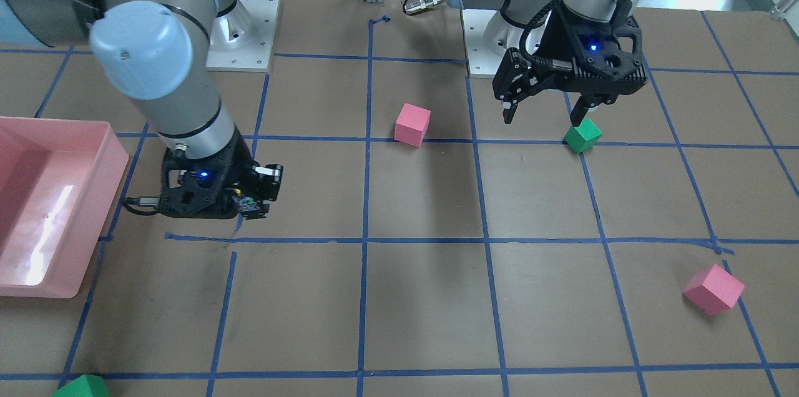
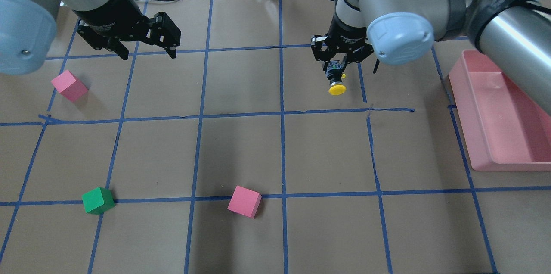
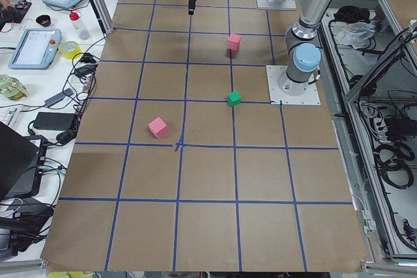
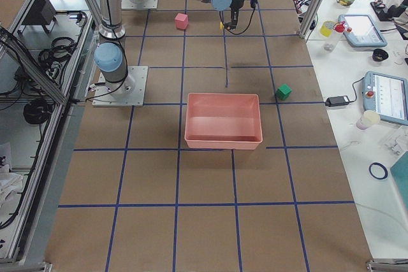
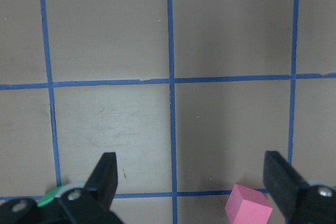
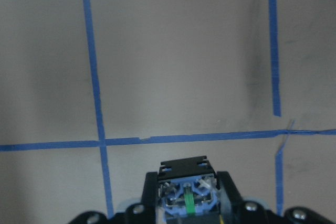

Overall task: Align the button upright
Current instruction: 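Lift the button switch out of the bin with the right gripper, then carry the switch to the table center and set it down, yellow cap down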

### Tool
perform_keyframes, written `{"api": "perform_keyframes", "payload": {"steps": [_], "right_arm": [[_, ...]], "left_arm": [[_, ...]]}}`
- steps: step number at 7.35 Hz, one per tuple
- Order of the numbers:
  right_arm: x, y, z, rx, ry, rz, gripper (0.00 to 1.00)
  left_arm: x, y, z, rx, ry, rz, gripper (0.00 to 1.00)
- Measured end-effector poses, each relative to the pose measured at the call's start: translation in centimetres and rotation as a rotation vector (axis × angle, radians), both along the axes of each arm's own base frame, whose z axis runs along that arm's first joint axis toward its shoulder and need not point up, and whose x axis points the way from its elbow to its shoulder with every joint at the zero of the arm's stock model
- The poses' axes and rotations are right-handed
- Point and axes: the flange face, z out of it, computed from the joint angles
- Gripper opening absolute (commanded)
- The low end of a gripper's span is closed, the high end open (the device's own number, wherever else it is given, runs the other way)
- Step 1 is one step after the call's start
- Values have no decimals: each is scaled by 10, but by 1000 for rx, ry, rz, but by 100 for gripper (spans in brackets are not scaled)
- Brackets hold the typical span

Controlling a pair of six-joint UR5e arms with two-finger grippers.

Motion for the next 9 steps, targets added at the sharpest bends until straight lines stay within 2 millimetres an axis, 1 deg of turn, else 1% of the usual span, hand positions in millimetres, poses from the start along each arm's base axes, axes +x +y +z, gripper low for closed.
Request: {"api": "perform_keyframes", "payload": {"steps": [2, 3, 4, 5, 8, 9], "right_arm": [[30, 4, -15, 9, -32, -56, 0], [49, 6, -26, 10, -41, -69, 0], [70, 8, -41, 9, -43, -76, 0], [86, 10, -57, 5, -42, -84, 0], [113, 21, -114, 15, -47, -87, 0], [118, 23, -125, 10, -50, -81, 0]], "left_arm": [[0, 0, 0, 0, -1, 0, 100], [0, 0, 0, 0, -1, 1, 100], [0, 0, 0, 0, -1, 0, 100], [0, 0, 0, 0, -1, 0, 100], [0, 0, -1, 1, -1, 0, 100], [0, 0, -1, 1, -1, 0, 100]]}}
